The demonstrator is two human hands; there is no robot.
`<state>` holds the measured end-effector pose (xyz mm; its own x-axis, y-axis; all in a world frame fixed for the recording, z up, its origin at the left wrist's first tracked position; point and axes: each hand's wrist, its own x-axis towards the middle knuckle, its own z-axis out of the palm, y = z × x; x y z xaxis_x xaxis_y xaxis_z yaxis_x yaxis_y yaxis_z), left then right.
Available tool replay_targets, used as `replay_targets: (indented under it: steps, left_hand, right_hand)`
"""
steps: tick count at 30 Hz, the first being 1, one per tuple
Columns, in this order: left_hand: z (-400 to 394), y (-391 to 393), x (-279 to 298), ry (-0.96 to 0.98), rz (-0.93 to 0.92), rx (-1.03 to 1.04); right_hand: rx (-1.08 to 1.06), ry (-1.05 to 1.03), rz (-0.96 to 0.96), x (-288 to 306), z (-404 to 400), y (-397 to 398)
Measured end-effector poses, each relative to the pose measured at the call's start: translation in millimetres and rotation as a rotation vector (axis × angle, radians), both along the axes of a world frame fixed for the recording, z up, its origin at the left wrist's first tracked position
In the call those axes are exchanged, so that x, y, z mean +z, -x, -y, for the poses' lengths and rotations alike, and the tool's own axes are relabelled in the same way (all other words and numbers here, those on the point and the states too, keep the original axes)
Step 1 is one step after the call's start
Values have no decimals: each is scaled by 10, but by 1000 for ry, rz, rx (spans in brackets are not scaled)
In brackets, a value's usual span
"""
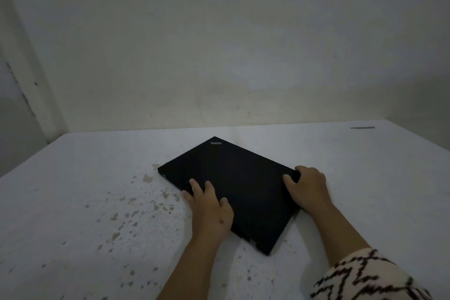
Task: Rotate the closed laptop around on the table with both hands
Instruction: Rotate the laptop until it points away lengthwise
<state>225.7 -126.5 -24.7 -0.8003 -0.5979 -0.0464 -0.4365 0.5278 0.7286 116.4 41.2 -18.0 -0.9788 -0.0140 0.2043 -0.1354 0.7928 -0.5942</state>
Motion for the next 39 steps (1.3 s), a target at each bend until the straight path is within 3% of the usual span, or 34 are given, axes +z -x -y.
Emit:
replay_targets:
  steps: [10, 15, 21, 39]
  left_hand:
    - [317, -88, 2, -34, -136, -141]
    - [123, -157, 18, 18, -20, -148]
    - [-283, -357, -38, 97, 165, -320]
    - [99, -482, 38, 176, 124, -433]
  right_hand:
    - [-63, 29, 14, -23, -39, -266]
    - [-83, -17, 16, -18, -42, -370]
    - [-1, -37, -57, 47, -21, -425]
    - [39, -11, -42, 32, -16, -650]
